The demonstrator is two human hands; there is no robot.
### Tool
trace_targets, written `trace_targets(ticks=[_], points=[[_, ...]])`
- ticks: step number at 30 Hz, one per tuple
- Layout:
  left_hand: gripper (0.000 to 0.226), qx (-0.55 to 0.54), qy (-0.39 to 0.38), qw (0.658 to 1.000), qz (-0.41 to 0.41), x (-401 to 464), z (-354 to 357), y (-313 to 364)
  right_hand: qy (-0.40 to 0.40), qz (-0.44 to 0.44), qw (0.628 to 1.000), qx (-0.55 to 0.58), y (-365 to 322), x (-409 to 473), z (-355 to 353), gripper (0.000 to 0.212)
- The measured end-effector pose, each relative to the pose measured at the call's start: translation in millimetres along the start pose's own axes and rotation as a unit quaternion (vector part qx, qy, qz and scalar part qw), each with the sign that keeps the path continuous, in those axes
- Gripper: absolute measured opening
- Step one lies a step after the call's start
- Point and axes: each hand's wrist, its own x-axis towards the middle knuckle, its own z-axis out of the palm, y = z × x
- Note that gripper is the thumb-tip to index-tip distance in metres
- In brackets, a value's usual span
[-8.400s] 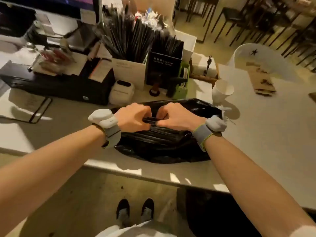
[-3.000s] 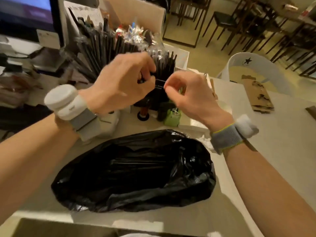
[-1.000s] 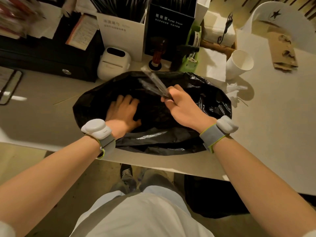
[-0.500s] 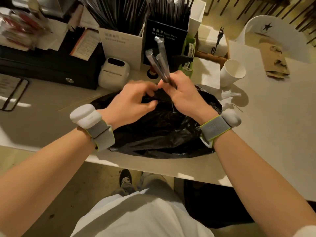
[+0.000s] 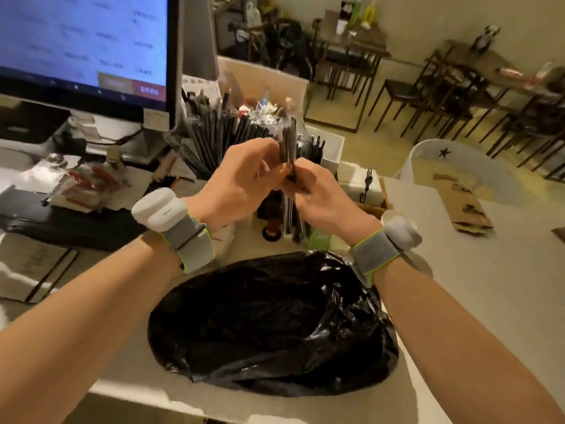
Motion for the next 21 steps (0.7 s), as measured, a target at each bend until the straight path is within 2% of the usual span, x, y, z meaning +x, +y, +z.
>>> trace_targets(ticks=[2, 5, 10, 15, 18, 21], points=[[0.014, 0.021, 0.023, 0.999, 0.022, 29, -4, 4, 0.009, -0.028, 0.998, -0.047, -2, 24, -22, 0.022], [0.016, 0.059, 0.057, 0.996, 0.043, 68, -2, 7, 0.031, -0.055, 0.990, -0.130, 9, 58, -45, 0.022], [0.011, 0.073, 0.103, 0.991, 0.032, 112, 13, -11, 0.050, -0.047, 0.985, -0.156, 38, 100, -55, 0.024], [0.015, 0.060, 0.060, 0.996, 0.003, 114, 35, -44, 0.054, -0.036, 0.986, -0.151, 76, 112, -36, 0.016], [0.035, 0.044, 0.003, 0.997, -0.064, 105, 47, -61, 0.031, 0.022, 0.991, -0.130, 98, 108, -20, 0.009], [0.051, 0.120, -0.025, 0.987, -0.102, 99, 57, -71, 0.017, 0.035, 0.997, -0.071, 110, 100, -6, 0.015]])
